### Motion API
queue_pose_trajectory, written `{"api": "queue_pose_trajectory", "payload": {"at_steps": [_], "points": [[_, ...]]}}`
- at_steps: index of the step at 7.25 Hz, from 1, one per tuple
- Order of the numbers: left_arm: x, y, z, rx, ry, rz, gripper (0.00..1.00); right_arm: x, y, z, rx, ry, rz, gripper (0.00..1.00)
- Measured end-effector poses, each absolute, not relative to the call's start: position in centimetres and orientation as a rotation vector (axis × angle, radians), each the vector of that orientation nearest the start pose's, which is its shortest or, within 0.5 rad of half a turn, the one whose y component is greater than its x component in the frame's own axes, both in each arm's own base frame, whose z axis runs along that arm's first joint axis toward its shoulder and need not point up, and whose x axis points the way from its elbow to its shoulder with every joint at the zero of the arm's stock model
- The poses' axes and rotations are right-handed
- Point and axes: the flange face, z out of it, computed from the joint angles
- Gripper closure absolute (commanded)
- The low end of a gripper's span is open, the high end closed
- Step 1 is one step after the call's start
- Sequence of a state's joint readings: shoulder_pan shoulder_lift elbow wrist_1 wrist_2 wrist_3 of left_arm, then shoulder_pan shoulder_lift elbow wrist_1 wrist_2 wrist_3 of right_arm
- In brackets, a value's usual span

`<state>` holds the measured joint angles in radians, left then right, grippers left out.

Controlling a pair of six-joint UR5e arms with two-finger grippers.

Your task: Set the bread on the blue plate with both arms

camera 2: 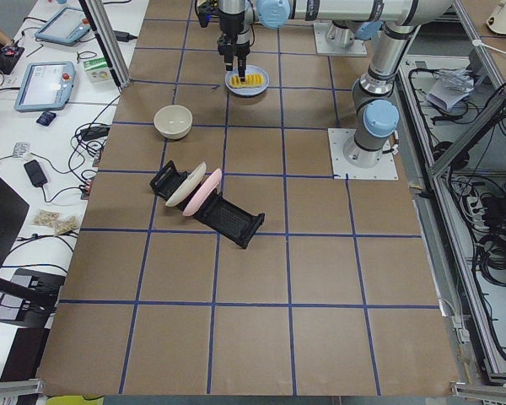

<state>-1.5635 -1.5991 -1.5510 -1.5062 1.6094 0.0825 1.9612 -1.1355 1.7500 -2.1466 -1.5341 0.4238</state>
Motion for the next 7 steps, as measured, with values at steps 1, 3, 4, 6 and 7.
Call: {"api": "queue_pose_trajectory", "payload": {"at_steps": [1,3,4,6,7], "points": [[-12.5,-51.0,49.6,0.114,3.098,-0.099,0.0,34.9,-50.1,23.2,0.057,3.115,0.048,0.0],[-12.9,-50.8,50.6,0.123,3.098,-0.109,0.0,32.2,-50.8,27.5,0.066,3.107,0.003,0.0],[-13.0,-50.7,50.8,0.127,3.098,-0.111,0.0,29.0,-51.6,30.4,0.067,3.111,0.015,0.0],[-13.2,-50.7,50.8,0.121,3.112,-0.107,0.0,20.4,-54.1,38.3,0.068,3.112,0.094,0.0],[-13.1,-50.6,50.8,0.117,3.115,-0.097,0.0,17.0,-54.9,41.9,0.072,3.106,0.135,0.0]]}}
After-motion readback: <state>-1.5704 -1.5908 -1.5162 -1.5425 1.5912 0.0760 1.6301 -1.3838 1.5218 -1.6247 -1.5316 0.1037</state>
